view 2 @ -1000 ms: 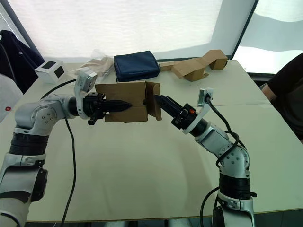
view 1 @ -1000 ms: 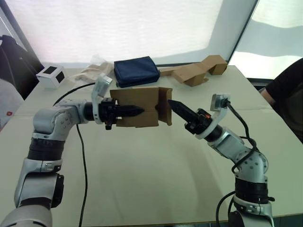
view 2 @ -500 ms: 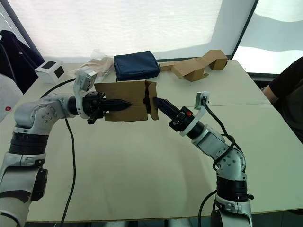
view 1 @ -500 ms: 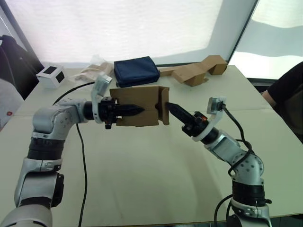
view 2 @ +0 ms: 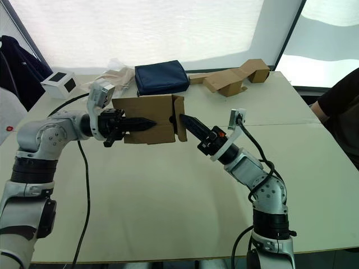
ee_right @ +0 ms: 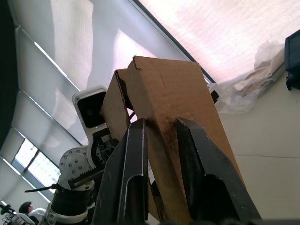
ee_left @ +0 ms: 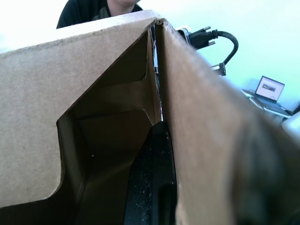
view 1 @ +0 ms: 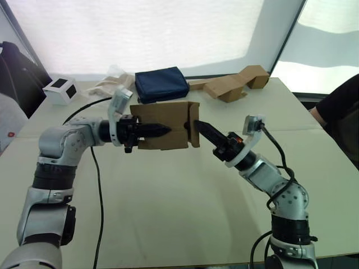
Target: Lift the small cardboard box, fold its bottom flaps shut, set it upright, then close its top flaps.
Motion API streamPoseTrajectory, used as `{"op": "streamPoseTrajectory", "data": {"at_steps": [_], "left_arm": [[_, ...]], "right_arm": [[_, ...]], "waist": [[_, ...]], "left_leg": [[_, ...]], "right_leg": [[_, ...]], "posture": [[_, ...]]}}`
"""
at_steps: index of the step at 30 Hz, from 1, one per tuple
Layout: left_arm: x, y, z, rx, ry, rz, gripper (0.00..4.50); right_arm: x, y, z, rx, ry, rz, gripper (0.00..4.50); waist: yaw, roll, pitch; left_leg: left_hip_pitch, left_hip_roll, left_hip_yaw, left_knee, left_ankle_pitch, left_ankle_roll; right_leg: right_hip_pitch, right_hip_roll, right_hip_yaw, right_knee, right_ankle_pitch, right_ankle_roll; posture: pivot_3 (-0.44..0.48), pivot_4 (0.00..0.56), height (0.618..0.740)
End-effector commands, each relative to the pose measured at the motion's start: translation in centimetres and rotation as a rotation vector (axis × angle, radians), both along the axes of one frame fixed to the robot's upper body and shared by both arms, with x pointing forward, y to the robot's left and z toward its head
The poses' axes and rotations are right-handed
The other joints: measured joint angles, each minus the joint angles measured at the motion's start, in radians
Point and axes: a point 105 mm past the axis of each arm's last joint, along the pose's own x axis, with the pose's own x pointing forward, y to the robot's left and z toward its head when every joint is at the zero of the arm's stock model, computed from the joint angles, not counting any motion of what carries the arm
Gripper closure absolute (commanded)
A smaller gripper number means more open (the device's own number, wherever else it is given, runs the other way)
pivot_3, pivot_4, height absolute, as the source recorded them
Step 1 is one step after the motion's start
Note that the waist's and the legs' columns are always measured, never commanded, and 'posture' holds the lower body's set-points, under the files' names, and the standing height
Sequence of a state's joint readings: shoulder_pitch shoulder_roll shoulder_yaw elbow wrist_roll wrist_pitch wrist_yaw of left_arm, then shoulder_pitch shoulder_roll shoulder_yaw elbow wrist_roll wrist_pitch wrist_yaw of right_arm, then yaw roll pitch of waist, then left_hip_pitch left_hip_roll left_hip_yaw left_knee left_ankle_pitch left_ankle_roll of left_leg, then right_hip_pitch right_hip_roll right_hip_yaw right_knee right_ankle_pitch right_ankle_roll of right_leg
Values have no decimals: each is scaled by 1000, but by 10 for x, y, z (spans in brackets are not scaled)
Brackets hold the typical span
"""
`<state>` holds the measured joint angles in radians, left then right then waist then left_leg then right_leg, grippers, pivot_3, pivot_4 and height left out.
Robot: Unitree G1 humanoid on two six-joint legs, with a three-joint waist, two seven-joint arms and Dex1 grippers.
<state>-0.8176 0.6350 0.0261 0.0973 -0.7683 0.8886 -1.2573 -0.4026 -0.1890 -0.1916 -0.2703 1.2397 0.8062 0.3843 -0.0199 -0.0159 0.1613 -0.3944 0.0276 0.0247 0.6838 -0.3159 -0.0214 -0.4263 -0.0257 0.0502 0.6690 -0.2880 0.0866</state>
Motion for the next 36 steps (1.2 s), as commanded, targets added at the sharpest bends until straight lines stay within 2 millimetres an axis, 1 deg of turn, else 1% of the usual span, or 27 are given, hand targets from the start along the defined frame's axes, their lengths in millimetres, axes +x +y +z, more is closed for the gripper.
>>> {"op": "streamPoseTrajectory", "data": {"at_steps": [1, 8, 14, 19, 22, 26, 30, 33, 34, 36], "left_arm": [[-2, -1, 7, -10, -48, 3, 4500], [-2, -6, 2, -7, -43, -1, 4500], [0, -4, 1, -13, -41, 13, 4500], [2, -4, 1, -17, -43, 20, 4500], [2, -4, 2, -18, -44, 21, 4500], [2, -2, 4, -20, -45, 22, 4500], [2, 3, 10, -32, -46, 23, 4500], [2, 4, 9, -31, -44, 23, 4500], [1, 4, 9, -30, -43, 23, 4500], [1, 4, 8, -30, -42, 23, 4500]], "right_arm": [[-8, 7, 10, 26, -41, 22, 3547], [-9, 16, 9, 29, -37, 30, 3547], [-11, 19, 12, 60, -28, 29, 3547], [-19, 27, 11, 76, -21, 69, 3547], [-21, 28, 10, 74, -18, 80, 3547], [-21, 20, 10, 70, -16, 62, 3547], [-19, 1, 11, 62, -18, 21, 3547], [-19, -6, 12, 63, -17, 10, 3547], [-20, -7, 12, 62, -17, 8, 4080], [-20, -8, 12, 59, -17, 5, 4454]], "waist": [[0, 0, 0], [-1, 0, 0], [0, 0, 0], [0, 0, 0], [0, 0, 0], [0, 0, 0], [0, 0, 0], [0, 0, 0], [0, 0, 0], [-1, 0, 0]], "left_leg": [[0, 0, 0, 0, 0, 0], [0, 0, 0, 0, 0, 0], [0, 0, 0, 0, 0, 0], [0, 0, 0, 0, 0, 0], [0, 0, 0, 0, 0, 0], [0, 0, 0, 0, 0, 0], [0, 0, 0, 0, 0, 0], [0, 0, 0, 0, 0, 0], [0, 0, 0, 0, 0, 0], [0, 0, 0, 0, 0, 0]], "right_leg": [[0, 0, 0, 0, 0, 0], [0, 0, 0, 0, 0, 0], [0, 0, 0, 0, 0, 0], [0, 0, 0, 0, 0, 0], [0, 0, 0, 0, 0, 0], [0, 0, 0, 0, 0, 0], [0, 0, 0, 0, 0, 0], [0, 0, 0, 0, 0, 0], [0, 0, 0, 0, 0, 0], [0, 0, 0, 0, 0, 0]], "posture": [[0, 150, 740], [0, 150, 740], [0, 150, 740], [0, 150, 740], [0, 150, 740], [0, 150, 740], [0, 150, 740], [0, 150, 740], [0, 150, 740], [0, 150, 740]]}}
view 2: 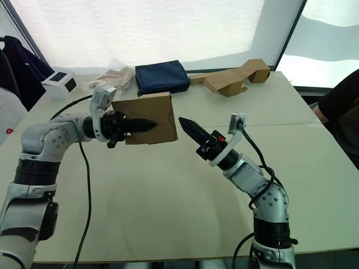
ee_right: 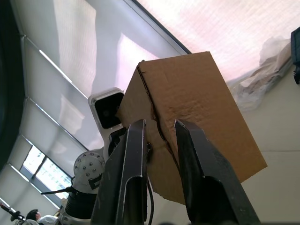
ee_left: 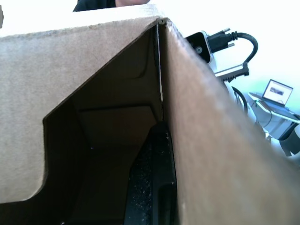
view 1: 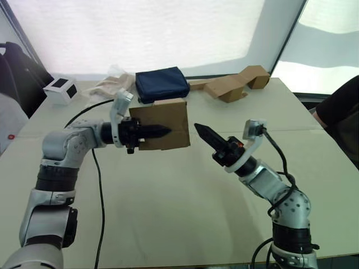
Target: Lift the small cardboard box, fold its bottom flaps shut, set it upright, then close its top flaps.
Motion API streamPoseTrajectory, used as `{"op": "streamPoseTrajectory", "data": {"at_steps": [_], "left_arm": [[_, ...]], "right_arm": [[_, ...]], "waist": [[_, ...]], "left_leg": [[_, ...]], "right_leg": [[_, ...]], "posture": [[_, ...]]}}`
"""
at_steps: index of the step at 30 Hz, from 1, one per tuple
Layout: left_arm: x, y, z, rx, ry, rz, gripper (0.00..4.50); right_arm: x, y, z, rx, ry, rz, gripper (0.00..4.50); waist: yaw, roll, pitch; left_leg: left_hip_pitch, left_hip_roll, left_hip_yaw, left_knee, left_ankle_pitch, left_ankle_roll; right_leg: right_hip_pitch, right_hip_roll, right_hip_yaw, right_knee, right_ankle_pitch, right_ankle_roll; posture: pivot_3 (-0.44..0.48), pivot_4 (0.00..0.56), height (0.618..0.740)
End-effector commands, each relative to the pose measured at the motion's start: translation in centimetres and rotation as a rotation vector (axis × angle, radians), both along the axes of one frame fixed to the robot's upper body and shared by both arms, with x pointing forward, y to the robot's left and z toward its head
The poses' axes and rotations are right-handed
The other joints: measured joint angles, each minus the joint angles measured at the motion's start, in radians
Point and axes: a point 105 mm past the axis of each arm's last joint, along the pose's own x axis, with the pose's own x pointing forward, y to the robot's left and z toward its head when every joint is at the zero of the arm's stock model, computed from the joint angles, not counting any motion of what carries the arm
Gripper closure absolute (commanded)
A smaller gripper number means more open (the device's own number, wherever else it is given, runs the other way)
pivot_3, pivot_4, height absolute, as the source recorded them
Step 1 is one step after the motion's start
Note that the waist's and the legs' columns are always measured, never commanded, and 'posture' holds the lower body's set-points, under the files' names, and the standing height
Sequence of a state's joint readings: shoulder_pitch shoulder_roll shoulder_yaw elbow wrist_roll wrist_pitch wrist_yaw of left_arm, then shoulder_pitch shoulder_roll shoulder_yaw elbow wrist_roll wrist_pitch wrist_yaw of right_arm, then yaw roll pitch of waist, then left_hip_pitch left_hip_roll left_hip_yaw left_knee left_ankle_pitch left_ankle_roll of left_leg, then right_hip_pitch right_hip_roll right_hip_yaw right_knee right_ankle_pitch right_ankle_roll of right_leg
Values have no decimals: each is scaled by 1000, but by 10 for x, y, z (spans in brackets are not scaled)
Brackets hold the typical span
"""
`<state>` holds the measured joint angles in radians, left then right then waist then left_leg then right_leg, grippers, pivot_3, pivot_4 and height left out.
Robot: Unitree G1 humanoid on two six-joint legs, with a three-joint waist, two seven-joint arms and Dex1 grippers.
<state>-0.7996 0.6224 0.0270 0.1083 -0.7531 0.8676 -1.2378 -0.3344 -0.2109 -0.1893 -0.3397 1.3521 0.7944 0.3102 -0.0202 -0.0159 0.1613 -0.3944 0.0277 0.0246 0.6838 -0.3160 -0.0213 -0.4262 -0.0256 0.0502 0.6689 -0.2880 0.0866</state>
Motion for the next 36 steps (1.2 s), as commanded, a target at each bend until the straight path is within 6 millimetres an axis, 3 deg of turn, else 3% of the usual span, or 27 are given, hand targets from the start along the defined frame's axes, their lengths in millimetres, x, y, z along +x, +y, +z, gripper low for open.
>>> {"op": "streamPoseTrajectory", "data": {"at_steps": [1, 7, 15, 20, 29, 36], "left_arm": [[-3, 3, 15, -27, -48, -9, 4500], [-5, 1, 14, -25, -45, -20, 4500], [-6, -2, 12, -19, -41, -29, 4500], [-7, -4, 11, -19, -36, -34, 4500], [-7, -1, 10, -13, -33, -25, 4500], [-6, -1, 12, -13, -37, -30, 4500]], "right_arm": [[-8, -4, 13, 22, -52, 0, 4454], [1, -1, 8, -37, -53, -36, 4454], [-3, 32, 4, -115, -95, 48, 4454], [-5, 38, 3, -126, -107, 65, 4454], [-18, 20, 14, -136, -150, 78, 4454], [-3, -7, 19, -110, -131, -61, 4454]], "waist": [[-1, 0, 0], [0, 0, 0], [0, 0, 0], [1, 0, 0], [2, 0, 0], [0, 0, 0]], "left_leg": [[0, 0, 0, 0, 0, 0], [0, 0, 0, 0, 0, 0], [0, 0, 0, 0, 0, 0], [0, 0, 0, 0, 0, 0], [0, 0, 0, 0, 0, 0], [0, 0, 0, 0, 0, 0]], "right_leg": [[0, 0, 0, 0, 0, 0], [0, 0, 0, 0, 0, 0], [0, 0, 0, 0, 0, 0], [0, 0, 0, 0, 0, 0], [0, 0, 0, 0, 0, 0], [0, 0, 0, 0, 0, 0]], "posture": [[0, 150, 740], [0, 150, 740], [0, 150, 740], [0, 150, 740], [0, 150, 740], [0, 150, 740]]}}
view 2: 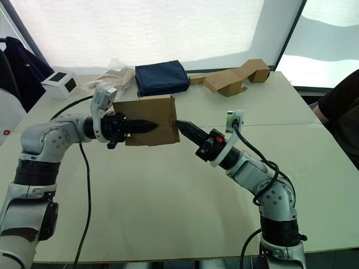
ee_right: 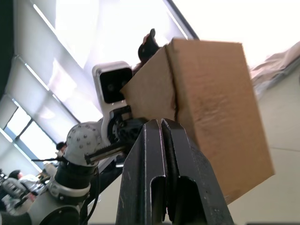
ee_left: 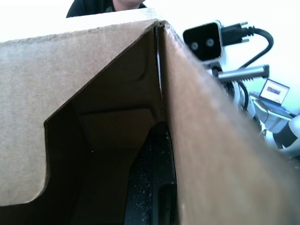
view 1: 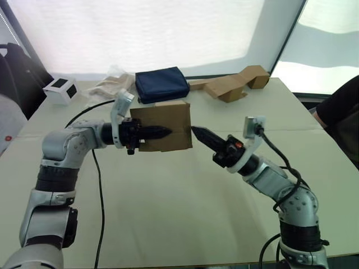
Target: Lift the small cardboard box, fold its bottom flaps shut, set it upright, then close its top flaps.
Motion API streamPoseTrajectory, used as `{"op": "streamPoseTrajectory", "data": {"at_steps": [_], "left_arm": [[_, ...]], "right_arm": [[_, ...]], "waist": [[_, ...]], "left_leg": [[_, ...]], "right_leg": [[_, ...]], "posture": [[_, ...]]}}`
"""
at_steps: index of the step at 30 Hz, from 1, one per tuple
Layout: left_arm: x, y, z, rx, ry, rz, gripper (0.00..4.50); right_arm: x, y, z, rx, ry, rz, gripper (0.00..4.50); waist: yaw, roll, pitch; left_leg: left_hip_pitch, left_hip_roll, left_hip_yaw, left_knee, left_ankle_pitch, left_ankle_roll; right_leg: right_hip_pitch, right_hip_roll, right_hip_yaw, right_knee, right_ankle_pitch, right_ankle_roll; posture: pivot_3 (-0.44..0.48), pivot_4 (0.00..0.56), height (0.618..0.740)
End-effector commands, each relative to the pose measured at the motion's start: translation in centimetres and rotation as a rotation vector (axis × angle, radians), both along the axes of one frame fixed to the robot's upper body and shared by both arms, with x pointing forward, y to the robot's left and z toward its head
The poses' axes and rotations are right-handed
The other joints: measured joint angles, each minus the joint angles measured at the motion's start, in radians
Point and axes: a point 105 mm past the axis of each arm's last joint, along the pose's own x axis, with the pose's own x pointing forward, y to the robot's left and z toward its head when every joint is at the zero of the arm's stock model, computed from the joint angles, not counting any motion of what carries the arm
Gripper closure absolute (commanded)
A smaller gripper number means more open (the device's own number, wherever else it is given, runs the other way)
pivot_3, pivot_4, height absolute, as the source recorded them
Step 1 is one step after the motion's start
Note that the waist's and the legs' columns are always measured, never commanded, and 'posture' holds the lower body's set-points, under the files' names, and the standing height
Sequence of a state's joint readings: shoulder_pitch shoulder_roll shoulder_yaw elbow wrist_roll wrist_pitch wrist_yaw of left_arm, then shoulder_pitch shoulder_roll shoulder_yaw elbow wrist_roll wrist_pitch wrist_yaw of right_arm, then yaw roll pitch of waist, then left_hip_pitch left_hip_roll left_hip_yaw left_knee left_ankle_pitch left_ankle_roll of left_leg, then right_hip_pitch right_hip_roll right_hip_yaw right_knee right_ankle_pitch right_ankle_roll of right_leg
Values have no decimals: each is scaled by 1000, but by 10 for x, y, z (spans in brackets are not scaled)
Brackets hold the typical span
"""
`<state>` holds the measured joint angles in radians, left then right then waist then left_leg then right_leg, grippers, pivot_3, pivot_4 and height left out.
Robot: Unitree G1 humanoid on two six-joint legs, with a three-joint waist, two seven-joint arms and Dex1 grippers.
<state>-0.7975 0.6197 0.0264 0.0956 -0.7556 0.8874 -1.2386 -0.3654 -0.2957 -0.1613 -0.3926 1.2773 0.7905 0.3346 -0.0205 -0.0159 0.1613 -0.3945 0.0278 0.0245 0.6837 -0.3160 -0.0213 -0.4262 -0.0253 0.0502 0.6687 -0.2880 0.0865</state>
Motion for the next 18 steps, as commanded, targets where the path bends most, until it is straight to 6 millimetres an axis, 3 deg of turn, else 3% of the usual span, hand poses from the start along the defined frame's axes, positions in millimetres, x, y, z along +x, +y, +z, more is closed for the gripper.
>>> {"op": "streamPoseTrajectory", "data": {"at_steps": [1, 8, 18], "left_arm": [[-4, 0, 13, -18, -49, -20, 4500], [-5, -3, 13, -19, -50, -31, 4500], [-7, -4, 10, -12, -45, -34, 4500]], "right_arm": [[4, -10, 9, 31, -31, -56, 4454], [15, 0, -6, -27, -10, -88, 4454], [3, 25, -6, -30, -28, 13, 4454]], "waist": [[0, 0, 0], [1, 0, 0], [2, 0, 0]], "left_leg": [[0, 0, 0, 0, 0, 0], [0, 0, 0, 0, 0, 0], [0, 0, 0, 0, 0, 0]], "right_leg": [[0, 0, 0, 0, 0, 0], [0, 0, 0, 0, 0, 0], [0, 0, 0, 0, 0, 0]], "posture": [[0, 150, 740], [0, 150, 740], [0, 150, 740]]}}
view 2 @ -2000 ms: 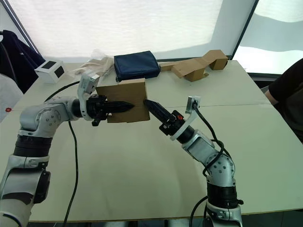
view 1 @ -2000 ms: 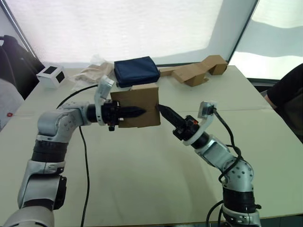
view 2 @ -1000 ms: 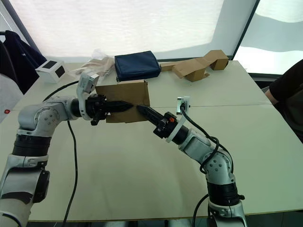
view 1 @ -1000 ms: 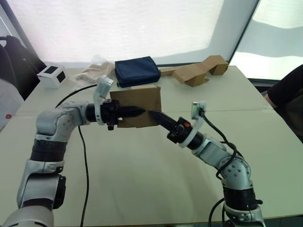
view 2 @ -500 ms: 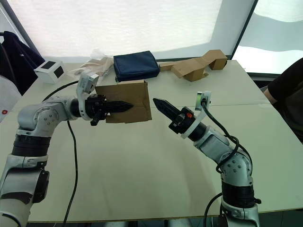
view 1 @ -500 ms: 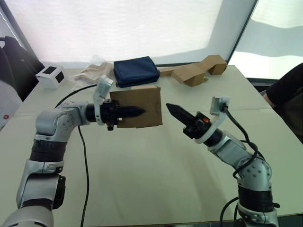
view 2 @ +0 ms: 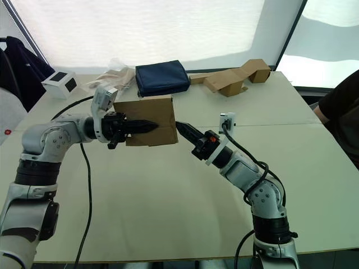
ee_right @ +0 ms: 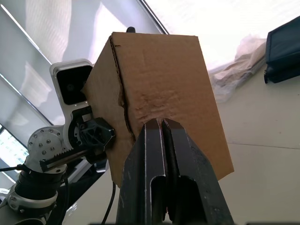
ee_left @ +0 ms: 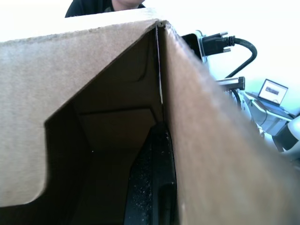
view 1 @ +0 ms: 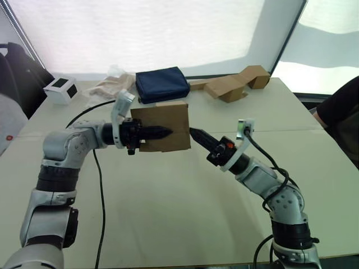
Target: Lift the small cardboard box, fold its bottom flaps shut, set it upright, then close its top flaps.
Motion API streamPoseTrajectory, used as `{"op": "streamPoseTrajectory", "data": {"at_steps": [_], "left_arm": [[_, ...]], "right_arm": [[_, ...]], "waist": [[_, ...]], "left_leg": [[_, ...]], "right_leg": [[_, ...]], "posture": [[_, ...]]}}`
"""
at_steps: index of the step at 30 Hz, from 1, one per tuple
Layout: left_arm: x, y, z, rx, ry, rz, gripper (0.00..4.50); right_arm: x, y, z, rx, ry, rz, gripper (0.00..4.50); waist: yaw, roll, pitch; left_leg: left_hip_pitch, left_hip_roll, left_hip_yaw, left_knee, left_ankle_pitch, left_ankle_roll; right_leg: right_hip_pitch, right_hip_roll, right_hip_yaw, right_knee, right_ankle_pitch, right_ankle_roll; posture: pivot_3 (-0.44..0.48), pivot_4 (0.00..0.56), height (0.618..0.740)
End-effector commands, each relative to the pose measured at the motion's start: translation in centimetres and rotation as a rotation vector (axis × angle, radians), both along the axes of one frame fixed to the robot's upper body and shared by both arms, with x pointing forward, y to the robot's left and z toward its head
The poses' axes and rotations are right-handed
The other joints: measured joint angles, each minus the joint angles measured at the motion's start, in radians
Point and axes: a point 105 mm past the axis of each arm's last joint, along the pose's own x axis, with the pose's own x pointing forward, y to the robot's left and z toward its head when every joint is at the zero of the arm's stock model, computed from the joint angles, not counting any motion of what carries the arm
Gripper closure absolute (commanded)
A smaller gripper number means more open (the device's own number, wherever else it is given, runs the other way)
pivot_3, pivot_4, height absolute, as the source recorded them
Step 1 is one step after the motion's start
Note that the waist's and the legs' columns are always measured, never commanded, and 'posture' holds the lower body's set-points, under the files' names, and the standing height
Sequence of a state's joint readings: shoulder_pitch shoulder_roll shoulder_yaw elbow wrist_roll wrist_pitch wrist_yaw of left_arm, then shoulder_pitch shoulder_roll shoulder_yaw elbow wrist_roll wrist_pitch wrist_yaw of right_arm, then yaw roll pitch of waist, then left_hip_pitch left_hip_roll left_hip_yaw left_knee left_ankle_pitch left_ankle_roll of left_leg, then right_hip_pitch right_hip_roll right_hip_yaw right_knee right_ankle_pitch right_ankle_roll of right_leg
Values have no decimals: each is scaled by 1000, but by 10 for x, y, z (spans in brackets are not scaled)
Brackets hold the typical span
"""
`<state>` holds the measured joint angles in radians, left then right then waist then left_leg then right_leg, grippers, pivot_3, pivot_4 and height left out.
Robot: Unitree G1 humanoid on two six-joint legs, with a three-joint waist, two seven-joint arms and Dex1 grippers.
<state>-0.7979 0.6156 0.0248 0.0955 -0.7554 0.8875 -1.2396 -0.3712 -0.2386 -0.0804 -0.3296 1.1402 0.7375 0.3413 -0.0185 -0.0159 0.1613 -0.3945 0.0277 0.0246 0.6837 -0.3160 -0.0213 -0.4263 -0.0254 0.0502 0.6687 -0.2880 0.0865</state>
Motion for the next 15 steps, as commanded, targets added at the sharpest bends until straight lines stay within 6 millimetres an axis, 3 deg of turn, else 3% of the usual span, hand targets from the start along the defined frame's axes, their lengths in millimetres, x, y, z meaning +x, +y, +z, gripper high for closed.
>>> {"op": "streamPoseTrajectory", "data": {"at_steps": [1, 9, 12, 15], "left_arm": [[-7, -2, 10, -10, -46, -29, 4500], [-3, -3, 9, -1, -74, 10, 4500], [10, 1, 2, 118, -165, 149, 4500], [5, 3, -6, 290, -208, 103, 4500]], "right_arm": [[-11, 11, 13, 7, -65, 55, 4454], [-12, 9, 12, -18, -67, 46, 4454], [-8, -8, 15, -36, -71, 6, 4454], [-6, -30, 16, -101, -78, -35, 4454]], "waist": [[0, 0, 0], [-1, 0, 0], [0, 0, 0], [1, 0, 0]], "left_leg": [[0, 0, 0, 0, 0, 0], [0, 0, 0, 0, 0, 0], [0, 0, 0, 0, 0, 0], [0, 0, 0, 0, 0, 0]], "right_leg": [[0, 0, 0, 0, 0, 0], [0, 0, 0, 0, 0, 0], [0, 0, 0, 0, 0, 0], [0, -1, 0, 0, 0, 0]], "posture": [[0, 150, 740], [0, 150, 740], [0, 150, 740], [0, 150, 740]]}}
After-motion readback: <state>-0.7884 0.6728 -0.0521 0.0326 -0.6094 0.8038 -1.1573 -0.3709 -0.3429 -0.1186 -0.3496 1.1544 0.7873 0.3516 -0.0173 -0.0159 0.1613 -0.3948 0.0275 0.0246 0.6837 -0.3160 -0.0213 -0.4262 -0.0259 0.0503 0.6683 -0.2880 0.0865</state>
